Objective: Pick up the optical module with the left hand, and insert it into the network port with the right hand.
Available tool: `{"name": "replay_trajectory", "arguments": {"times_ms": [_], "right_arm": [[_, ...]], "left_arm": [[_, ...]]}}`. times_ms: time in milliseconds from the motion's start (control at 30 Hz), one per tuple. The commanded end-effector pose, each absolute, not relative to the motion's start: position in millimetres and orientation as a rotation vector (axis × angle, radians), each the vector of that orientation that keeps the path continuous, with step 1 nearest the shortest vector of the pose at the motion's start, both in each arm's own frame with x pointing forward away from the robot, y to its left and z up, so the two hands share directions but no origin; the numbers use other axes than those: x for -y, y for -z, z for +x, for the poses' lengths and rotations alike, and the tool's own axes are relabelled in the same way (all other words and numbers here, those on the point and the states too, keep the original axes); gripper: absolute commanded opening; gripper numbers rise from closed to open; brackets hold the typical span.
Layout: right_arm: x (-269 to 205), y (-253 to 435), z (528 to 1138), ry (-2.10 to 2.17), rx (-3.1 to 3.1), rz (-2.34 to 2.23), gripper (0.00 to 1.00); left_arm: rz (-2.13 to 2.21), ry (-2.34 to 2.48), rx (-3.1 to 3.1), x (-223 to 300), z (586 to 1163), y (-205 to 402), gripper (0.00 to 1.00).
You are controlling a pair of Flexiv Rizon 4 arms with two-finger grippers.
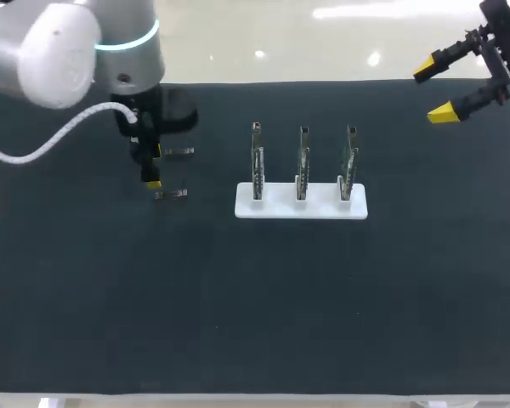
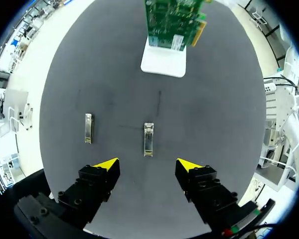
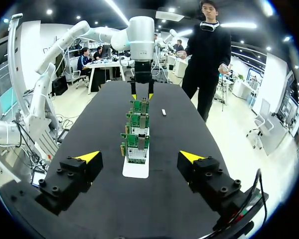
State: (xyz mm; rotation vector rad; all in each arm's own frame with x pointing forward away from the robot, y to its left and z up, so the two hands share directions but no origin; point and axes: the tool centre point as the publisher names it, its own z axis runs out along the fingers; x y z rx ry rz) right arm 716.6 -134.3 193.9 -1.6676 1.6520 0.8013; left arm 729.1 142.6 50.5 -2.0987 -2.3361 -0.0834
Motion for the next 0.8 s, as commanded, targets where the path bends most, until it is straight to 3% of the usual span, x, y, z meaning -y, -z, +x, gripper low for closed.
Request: {"name": "replay_trajectory", "arguments": {"times_ms": [33,800], "right_arm": [[134,-194,717,-0.802,-1.652,-1.668,1.00],[134,-194,717,-0.802,-1.652,-1.668,1.00]], "left_arm": [[-2.031,0.167,2.263,-140,741,-41,1.00],[-2.123,0.016,2.238,-148,737,-27,1.00]]}}
